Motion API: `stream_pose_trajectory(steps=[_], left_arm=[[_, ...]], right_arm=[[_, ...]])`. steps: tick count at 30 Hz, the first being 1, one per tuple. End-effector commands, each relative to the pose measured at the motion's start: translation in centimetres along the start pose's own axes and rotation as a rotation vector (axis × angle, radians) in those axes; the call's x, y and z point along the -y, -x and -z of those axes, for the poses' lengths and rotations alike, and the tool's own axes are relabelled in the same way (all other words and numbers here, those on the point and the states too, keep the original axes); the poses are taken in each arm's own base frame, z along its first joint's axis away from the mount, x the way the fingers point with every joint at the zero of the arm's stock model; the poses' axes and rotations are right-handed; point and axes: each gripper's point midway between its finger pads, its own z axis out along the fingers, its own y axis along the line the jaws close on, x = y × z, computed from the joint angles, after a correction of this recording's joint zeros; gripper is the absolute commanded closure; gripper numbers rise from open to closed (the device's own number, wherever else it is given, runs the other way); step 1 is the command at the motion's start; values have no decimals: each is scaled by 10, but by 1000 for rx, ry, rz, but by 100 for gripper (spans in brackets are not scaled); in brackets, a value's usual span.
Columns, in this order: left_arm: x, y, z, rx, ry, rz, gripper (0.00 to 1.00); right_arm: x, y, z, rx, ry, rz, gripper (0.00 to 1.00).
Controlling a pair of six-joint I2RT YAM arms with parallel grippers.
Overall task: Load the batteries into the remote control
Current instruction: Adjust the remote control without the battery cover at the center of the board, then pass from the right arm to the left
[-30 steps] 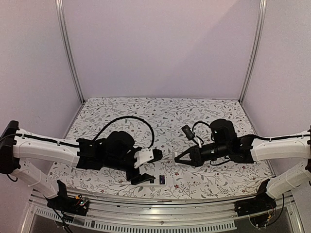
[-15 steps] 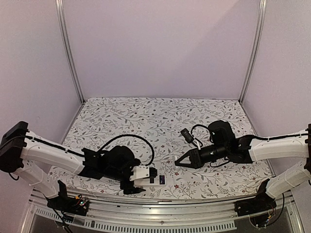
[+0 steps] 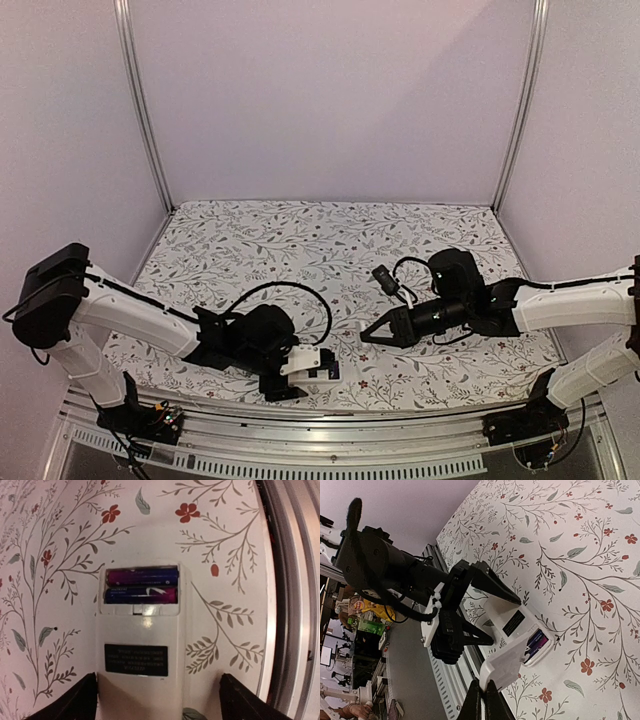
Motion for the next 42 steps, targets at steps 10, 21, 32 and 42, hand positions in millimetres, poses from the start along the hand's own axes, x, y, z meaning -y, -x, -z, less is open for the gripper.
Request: stream_pose_trajectory(steps=[10, 21, 32, 42], left_arm=[[-13, -7, -4, -73, -100, 136, 20], [-1, -13, -4, -128, -176, 159, 39], [-15, 16, 14, -15, -123, 192, 25], [-39, 134, 147, 687, -28, 118, 22]], right_arm=[[4, 4, 9, 12, -57, 18, 100], [3, 4, 11, 16, -66, 34, 100], [-10, 10, 14, 17, -25, 81, 100], [-98, 28, 40, 24, 291, 435, 100]])
